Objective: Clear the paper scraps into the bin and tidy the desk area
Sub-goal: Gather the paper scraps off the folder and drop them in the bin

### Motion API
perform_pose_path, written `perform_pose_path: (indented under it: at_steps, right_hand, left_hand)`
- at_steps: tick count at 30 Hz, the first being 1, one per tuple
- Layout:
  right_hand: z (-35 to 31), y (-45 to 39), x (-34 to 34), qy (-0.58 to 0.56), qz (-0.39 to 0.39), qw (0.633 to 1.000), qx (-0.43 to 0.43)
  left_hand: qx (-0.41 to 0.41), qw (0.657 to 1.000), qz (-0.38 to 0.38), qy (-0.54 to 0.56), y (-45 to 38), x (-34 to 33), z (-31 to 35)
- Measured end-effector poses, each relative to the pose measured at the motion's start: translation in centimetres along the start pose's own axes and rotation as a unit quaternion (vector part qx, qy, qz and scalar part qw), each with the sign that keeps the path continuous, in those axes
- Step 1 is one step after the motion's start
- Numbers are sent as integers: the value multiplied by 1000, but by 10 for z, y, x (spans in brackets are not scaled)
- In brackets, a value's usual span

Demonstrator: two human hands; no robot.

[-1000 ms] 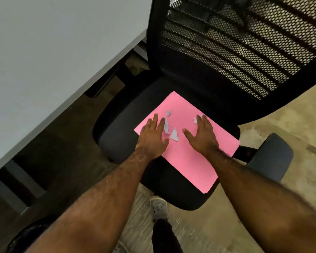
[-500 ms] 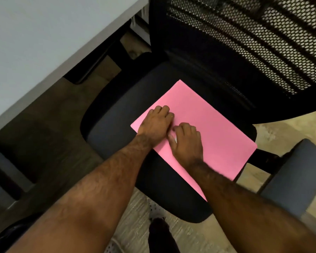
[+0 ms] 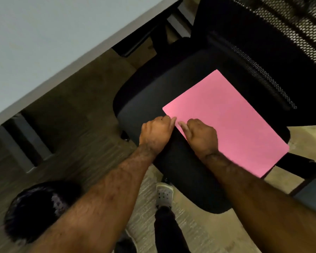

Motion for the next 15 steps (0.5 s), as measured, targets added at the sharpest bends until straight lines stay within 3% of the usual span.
perform_pose_path:
  at_steps: [3, 6, 9, 15]
  right_hand:
    - [-52, 14, -7, -59, 39, 997, 10]
    - [-106, 37, -25, -112, 64, 991, 38]
    - [-155, 68, -55, -178, 30, 982, 58]
    - [-247, 131, -123, -206, -39, 970, 121]
  left_hand:
    - [90, 992, 82, 34, 44, 30, -26]
    - [161, 980, 105, 45, 100, 51, -57]
    - [209, 970, 118, 44, 163, 68, -94]
    - [318, 938, 137, 33, 290, 91, -174]
Point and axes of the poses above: each hand's wrist, its own y-axis away from the middle knuckle, its own x-axis out of the back of the hand, z = x × y, the point moved 4 cm from there along -y, towards the middle knuckle, and after that the axes turned 5 degrees about -x, right-handed, at the moved point
